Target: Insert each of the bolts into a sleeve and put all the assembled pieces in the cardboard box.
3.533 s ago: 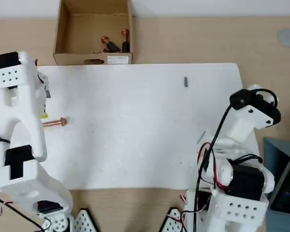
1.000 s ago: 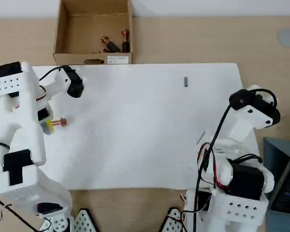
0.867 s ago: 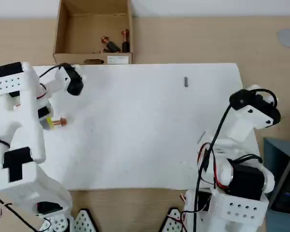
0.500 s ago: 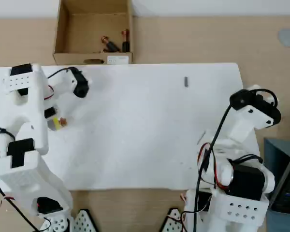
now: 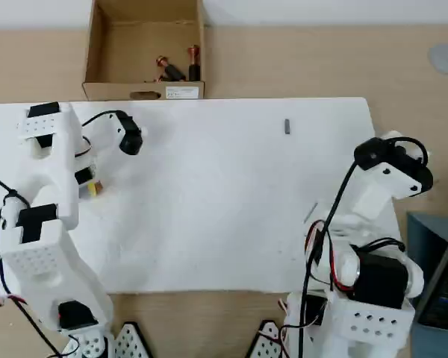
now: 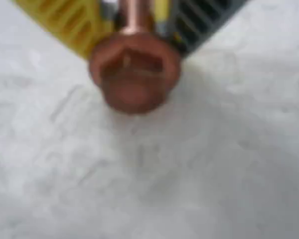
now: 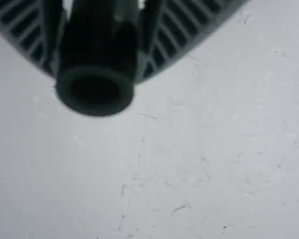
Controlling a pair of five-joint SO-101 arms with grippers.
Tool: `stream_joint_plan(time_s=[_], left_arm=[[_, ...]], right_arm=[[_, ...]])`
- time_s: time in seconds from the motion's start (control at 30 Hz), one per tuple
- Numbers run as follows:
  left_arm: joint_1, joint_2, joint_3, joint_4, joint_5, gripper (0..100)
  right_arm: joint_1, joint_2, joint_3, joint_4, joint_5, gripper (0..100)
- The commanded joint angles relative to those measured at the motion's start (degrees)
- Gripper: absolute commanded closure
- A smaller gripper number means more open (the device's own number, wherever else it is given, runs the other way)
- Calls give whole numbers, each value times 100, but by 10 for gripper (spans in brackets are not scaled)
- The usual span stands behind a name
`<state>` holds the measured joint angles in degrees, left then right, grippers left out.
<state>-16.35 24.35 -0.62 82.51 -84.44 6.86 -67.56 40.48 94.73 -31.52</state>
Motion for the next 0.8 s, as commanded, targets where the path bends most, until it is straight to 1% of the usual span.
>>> stream_joint_plan(time_s=[0.0, 0.1, 0.13, 0.2, 0.3, 0.37, 0.43, 0.63, 0.77], left_arm=[[53, 40, -167, -123, 123, 997], [53, 13, -264, -105, 448, 997], [53, -31, -360, 9, 554, 997], [62, -180, -615, 475, 738, 997], [229, -479, -967, 1380, 809, 997], [369, -752, -1064, 1793, 870, 997], [501, -1059, -1037, 1793, 1451, 997], [897, -2062, -1064, 1793, 3833, 996], [1134, -2800, -1029, 1793, 4923, 996]], right_arm=[[57, -48, -31, -123, 53, 989], [57, -48, -48, -123, 53, 989], [57, -48, -57, -123, 53, 989], [57, -48, -171, -123, 53, 989], [48, -48, -462, -123, 79, 989], [48, -48, -593, -123, 281, 989], [48, -48, -681, -123, 404, 989], [48, -48, -725, -105, 800, 989], [48, -277, -716, -123, 1134, 989]])
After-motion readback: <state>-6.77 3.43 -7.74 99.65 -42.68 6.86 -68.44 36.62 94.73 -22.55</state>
